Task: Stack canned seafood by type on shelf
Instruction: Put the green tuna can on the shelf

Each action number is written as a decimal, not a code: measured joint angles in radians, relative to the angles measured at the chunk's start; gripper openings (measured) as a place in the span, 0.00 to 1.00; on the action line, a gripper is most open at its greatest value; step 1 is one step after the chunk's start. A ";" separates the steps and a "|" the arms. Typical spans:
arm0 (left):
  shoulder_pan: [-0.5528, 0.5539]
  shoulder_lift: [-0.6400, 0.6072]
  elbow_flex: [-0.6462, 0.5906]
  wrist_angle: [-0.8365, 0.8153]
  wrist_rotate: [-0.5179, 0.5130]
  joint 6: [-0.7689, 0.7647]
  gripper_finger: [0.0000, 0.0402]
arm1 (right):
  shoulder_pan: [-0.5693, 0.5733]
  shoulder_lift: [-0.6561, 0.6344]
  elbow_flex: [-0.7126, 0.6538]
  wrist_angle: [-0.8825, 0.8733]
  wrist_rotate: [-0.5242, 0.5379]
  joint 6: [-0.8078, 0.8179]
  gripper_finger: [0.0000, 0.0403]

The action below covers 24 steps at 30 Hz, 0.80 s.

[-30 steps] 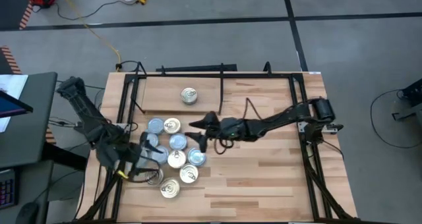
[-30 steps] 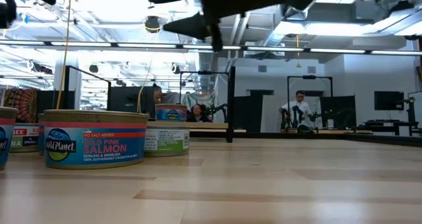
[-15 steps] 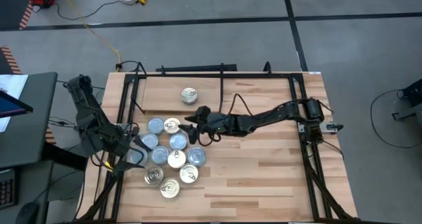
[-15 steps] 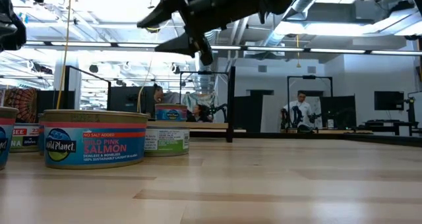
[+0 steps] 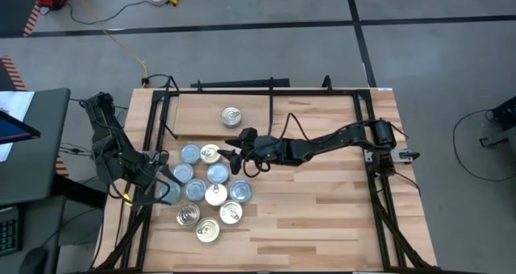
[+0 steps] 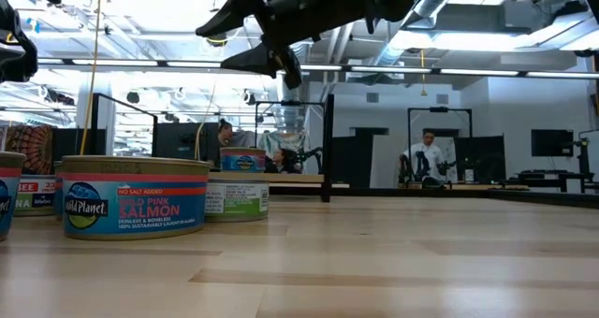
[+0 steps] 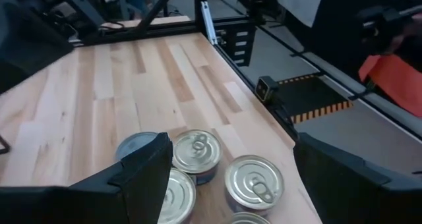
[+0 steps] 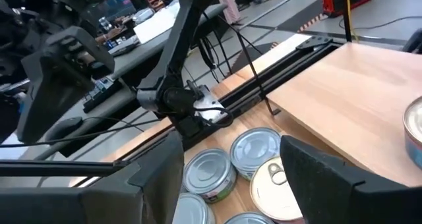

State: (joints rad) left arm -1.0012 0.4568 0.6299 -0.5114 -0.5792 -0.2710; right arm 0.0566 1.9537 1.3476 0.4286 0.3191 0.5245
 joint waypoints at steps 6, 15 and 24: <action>0.000 -0.002 0.024 -0.064 -0.011 -0.004 0.75 | 0.002 -0.001 0.000 0.122 0.000 -0.164 0.69; 0.000 -0.001 0.031 -0.050 -0.015 0.028 0.75 | 0.006 -0.002 0.000 0.132 -0.002 -0.299 0.69; 0.000 0.001 0.031 -0.089 0.004 -0.031 0.75 | 0.072 0.017 0.051 -0.072 -0.013 -0.141 0.69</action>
State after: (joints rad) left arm -1.0016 0.4580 0.6613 -0.6005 -0.5754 -0.3021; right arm 0.1283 1.9705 1.3988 0.3563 0.3065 0.3838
